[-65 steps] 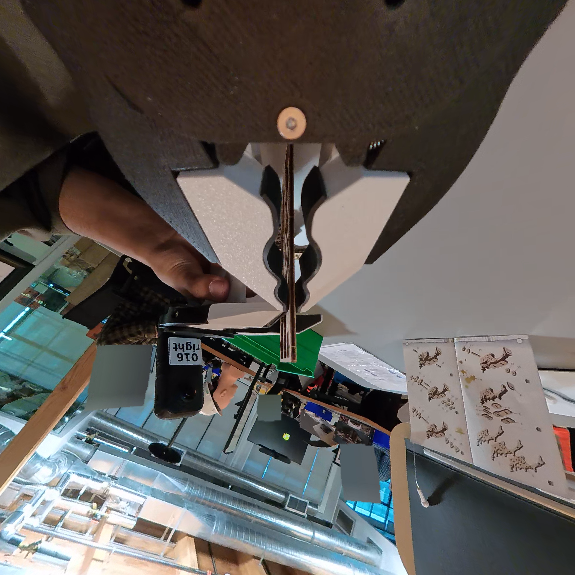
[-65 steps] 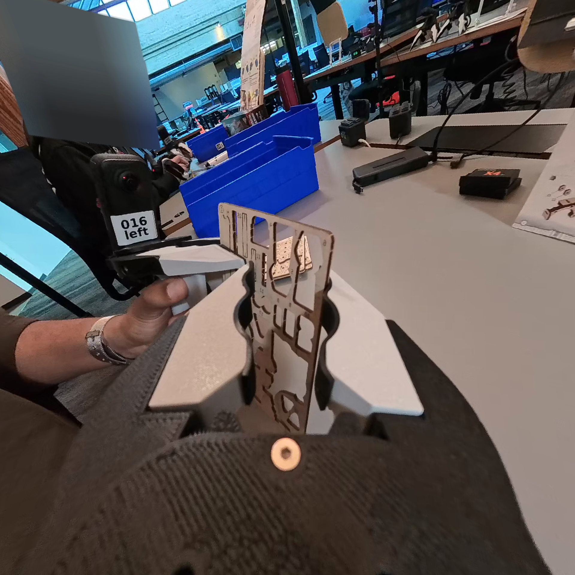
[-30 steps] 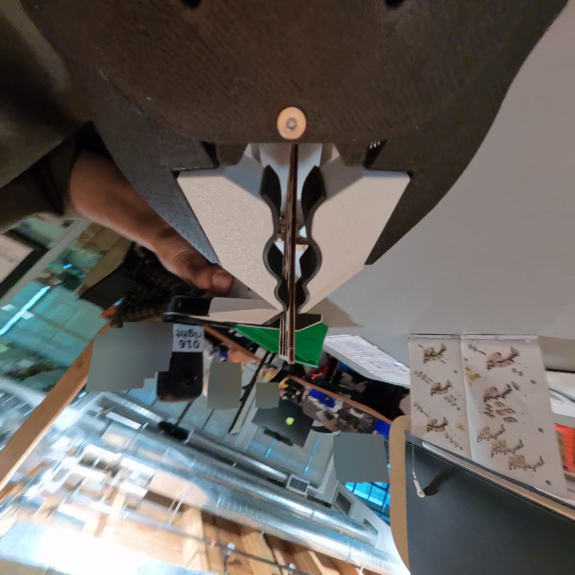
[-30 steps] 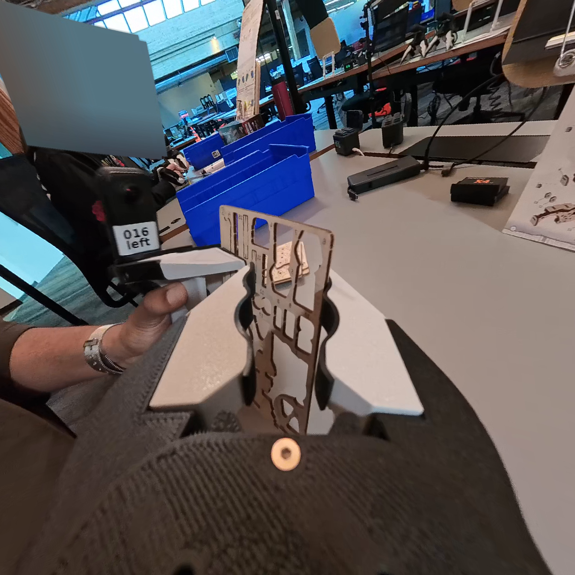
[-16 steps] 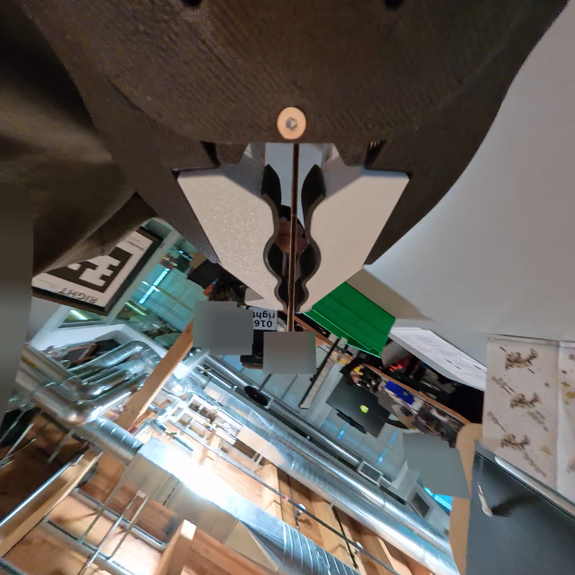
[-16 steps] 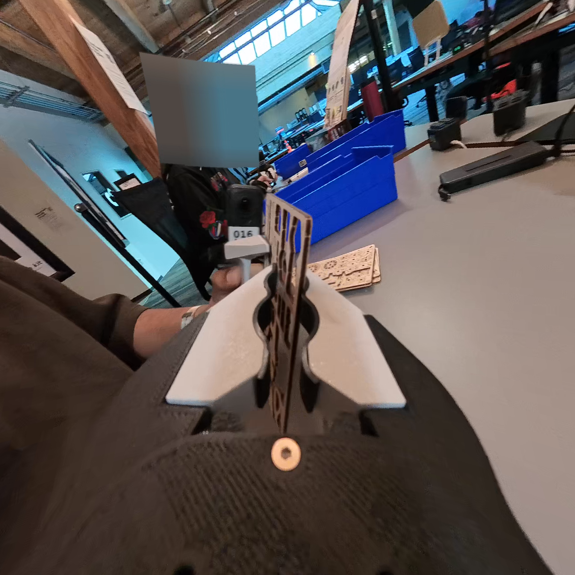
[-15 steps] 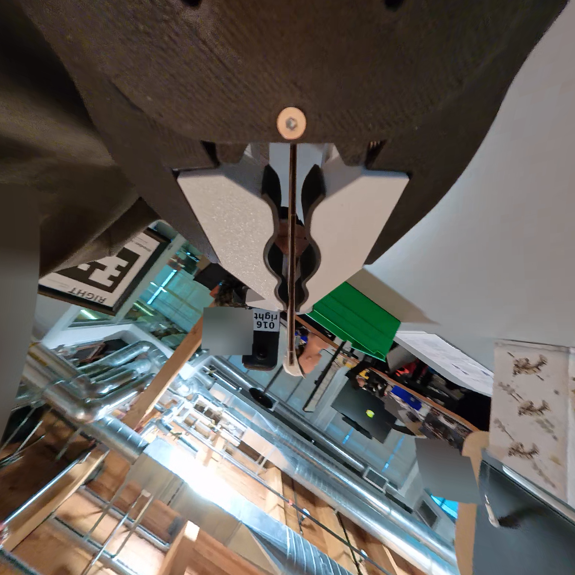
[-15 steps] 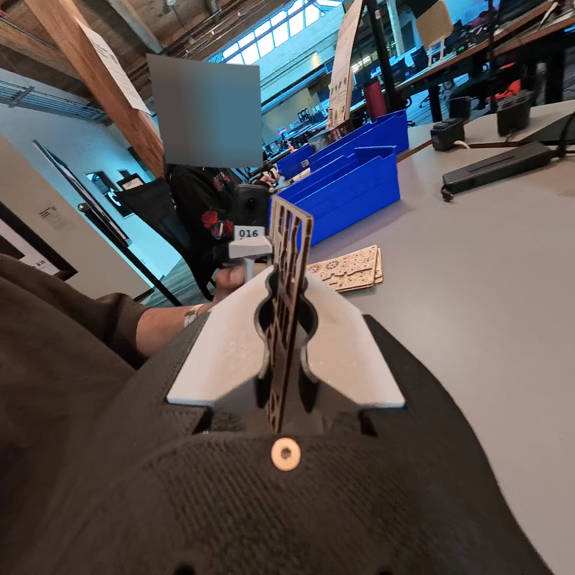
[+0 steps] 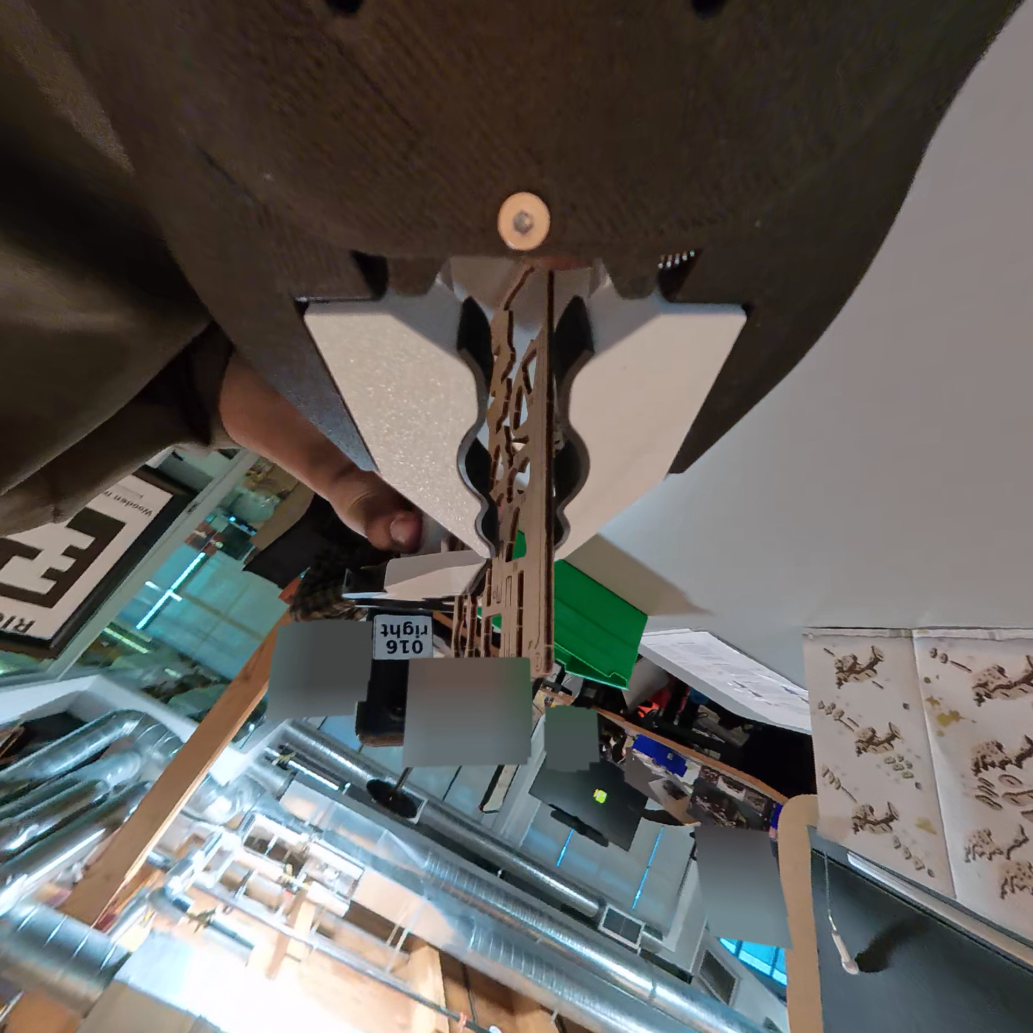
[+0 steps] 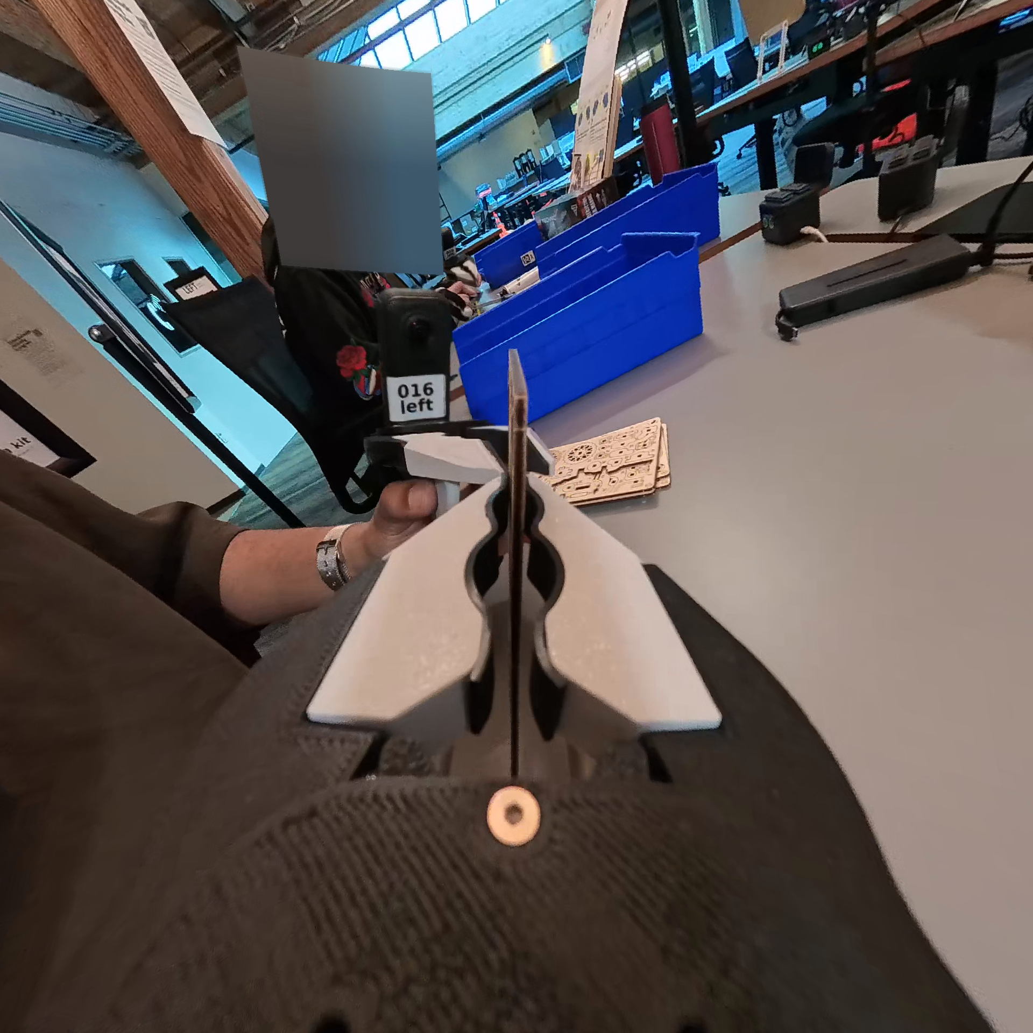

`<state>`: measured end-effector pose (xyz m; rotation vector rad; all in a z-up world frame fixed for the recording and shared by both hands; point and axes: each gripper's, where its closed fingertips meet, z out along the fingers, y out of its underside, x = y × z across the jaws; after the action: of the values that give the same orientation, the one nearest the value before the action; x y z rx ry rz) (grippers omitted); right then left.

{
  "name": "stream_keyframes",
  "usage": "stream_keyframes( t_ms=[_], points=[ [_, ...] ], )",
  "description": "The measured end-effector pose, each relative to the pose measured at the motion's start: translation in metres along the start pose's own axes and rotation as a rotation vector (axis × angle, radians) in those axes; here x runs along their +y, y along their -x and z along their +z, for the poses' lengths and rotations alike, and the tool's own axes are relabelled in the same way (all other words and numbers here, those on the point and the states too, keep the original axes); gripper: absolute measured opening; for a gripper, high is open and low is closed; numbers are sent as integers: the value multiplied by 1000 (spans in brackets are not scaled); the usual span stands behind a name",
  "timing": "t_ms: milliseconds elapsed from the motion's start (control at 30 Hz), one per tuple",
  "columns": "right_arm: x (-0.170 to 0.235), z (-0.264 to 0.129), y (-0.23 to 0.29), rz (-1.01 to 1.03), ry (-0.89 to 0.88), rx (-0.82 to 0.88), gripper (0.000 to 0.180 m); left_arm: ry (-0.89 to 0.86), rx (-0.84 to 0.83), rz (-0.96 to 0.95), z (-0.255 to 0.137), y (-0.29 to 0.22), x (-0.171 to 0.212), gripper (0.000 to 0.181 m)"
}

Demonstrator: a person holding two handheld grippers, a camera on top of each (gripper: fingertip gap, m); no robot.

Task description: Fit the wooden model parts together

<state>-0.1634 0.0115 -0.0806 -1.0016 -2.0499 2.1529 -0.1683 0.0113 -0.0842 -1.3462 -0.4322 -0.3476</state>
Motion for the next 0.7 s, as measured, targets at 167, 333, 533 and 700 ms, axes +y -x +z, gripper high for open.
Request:
stream_keyframes(
  t_ms=[167,333,533,700],
  points=[
    [1,0,0,5,11,7,2,3,-40,42,0,3,-1,14],
    [1,0,0,12,13,8,2,1,-41,49,-1,3,-2,13],
    [1,1,1,42,5,-6,2,-3,-21,34,-2,1,-2,12],
    [1,0,0,31,20,12,2,24,-28,28,-1,2,-2,11]
  ],
)
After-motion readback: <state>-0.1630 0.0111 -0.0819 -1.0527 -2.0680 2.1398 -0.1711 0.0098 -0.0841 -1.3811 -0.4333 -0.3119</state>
